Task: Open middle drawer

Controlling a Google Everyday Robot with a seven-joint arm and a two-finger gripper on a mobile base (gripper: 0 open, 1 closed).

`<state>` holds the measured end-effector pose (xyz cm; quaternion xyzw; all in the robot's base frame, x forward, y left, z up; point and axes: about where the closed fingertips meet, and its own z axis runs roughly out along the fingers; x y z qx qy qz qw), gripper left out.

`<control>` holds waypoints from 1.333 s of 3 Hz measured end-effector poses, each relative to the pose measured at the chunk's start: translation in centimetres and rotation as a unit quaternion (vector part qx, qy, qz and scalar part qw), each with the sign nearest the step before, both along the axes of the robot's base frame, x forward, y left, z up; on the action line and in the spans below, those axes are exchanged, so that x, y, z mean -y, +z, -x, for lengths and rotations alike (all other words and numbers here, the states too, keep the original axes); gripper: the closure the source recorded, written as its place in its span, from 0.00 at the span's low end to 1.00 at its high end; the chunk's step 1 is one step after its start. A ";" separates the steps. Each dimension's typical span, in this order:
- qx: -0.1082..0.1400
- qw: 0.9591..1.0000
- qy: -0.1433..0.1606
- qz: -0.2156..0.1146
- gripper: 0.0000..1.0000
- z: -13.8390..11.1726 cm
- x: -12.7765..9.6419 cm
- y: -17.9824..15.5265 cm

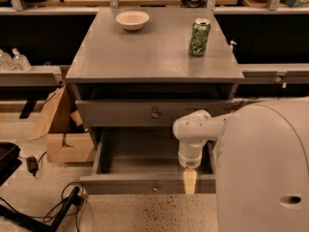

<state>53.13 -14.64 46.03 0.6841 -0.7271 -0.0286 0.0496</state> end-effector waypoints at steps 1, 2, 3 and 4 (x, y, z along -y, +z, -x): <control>0.019 1.000 0.009 0.013 0.19 -1.5 0.5 2.1; 0.044 0.999 0.020 -0.005 0.41 -3.5 1.1 3.1; 0.076 0.996 0.038 -0.038 0.65 -6.0 1.7 3.3; 0.104 0.991 0.058 -0.066 0.88 -8.5 2.5 2.9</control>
Offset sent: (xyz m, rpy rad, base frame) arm 0.0701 -0.0190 0.0482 0.0751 -0.1746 0.0994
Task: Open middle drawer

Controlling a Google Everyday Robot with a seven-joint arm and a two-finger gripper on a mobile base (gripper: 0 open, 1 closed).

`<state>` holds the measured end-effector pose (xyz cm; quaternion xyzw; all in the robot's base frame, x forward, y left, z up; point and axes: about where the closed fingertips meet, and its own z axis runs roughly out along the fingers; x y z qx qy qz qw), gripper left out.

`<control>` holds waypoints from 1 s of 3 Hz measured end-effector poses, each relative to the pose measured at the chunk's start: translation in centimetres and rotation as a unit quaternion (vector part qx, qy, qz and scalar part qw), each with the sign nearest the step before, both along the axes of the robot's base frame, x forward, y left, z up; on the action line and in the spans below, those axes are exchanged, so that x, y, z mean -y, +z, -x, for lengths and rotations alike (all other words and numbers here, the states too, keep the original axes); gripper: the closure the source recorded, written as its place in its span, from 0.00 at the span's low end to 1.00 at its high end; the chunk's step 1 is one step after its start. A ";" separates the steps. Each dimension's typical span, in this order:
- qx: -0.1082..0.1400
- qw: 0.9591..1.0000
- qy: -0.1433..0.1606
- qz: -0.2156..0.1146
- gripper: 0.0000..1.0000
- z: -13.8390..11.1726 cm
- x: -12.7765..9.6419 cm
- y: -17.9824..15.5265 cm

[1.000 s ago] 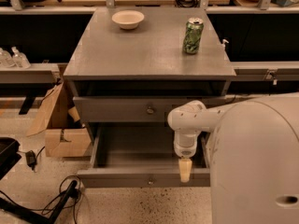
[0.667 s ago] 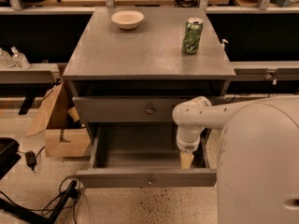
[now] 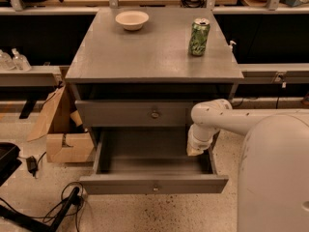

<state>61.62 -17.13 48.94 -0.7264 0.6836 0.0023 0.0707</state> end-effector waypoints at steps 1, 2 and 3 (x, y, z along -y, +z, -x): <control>0.015 0.999 0.018 -0.027 1.00 -1.4 0.2 -2.5; 0.044 0.997 0.034 -0.044 1.00 -1.4 -0.1 -5.3; 0.073 0.995 0.045 -0.042 1.00 -0.5 -0.6 -7.4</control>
Offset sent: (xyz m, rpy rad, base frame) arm 0.0060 0.0053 -0.0939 0.1212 -0.1740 0.1137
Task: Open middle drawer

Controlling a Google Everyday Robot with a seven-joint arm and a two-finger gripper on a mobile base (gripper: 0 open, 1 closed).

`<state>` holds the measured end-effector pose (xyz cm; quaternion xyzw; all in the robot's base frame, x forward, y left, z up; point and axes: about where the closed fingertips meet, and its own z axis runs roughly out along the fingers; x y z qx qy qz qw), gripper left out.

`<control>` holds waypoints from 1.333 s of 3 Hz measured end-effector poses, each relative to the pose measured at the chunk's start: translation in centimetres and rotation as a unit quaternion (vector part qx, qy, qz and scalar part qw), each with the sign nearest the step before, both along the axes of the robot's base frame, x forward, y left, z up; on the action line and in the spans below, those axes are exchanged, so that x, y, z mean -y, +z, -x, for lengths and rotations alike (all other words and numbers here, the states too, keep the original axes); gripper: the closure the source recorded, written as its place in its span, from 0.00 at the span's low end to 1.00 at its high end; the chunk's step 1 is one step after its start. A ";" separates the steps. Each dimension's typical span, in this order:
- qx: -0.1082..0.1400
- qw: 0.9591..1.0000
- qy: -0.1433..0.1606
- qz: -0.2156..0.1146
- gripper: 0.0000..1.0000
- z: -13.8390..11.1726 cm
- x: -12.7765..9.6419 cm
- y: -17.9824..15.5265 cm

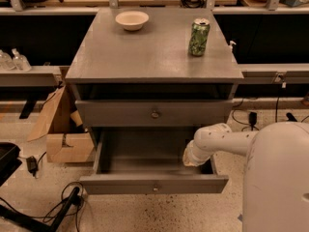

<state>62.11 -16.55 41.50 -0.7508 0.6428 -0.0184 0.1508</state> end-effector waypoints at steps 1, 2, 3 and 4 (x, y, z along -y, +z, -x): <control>-0.001 1.000 -0.011 -0.008 1.00 2.0 -0.1 -2.5; -0.022 0.999 -0.033 -0.022 1.00 4.3 0.0 -4.3; -0.022 0.999 -0.033 -0.022 1.00 4.3 0.0 -4.3; -0.034 0.998 -0.049 -0.017 1.00 7.0 0.2 -4.1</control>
Offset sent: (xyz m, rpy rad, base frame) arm -0.0907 -0.0055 -0.0769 0.1000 0.1145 -0.1532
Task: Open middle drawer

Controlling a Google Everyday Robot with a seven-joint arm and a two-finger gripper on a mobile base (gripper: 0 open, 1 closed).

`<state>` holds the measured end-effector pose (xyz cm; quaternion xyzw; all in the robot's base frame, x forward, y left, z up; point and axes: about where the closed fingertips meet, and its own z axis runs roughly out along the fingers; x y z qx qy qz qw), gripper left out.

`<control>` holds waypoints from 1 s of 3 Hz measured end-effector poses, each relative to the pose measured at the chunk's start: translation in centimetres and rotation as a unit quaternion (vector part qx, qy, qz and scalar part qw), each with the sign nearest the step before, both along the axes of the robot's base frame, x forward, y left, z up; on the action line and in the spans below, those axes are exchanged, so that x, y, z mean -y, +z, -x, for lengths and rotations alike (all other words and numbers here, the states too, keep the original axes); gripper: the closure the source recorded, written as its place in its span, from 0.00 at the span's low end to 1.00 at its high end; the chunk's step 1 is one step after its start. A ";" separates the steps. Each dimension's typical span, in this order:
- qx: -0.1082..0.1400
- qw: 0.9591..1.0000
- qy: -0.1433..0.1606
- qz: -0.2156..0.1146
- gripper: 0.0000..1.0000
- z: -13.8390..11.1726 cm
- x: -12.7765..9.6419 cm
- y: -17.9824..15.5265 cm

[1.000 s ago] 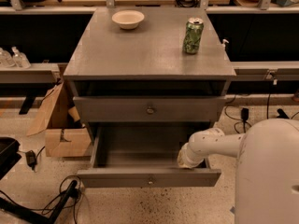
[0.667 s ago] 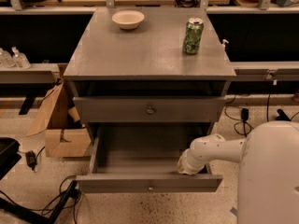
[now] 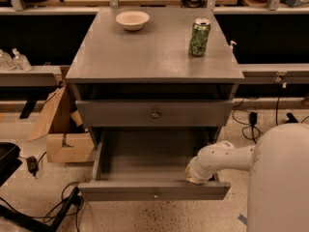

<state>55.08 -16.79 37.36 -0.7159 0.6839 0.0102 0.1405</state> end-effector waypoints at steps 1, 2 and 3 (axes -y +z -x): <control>0.000 1.000 0.000 0.000 1.00 -0.2 0.0 0.0; 0.000 1.000 0.000 0.000 1.00 -0.2 0.0 0.0; -0.006 1.000 0.004 0.000 1.00 0.3 -0.1 0.0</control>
Offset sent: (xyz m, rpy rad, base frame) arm -0.1965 -0.0024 0.0095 -0.0404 0.3061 -0.0002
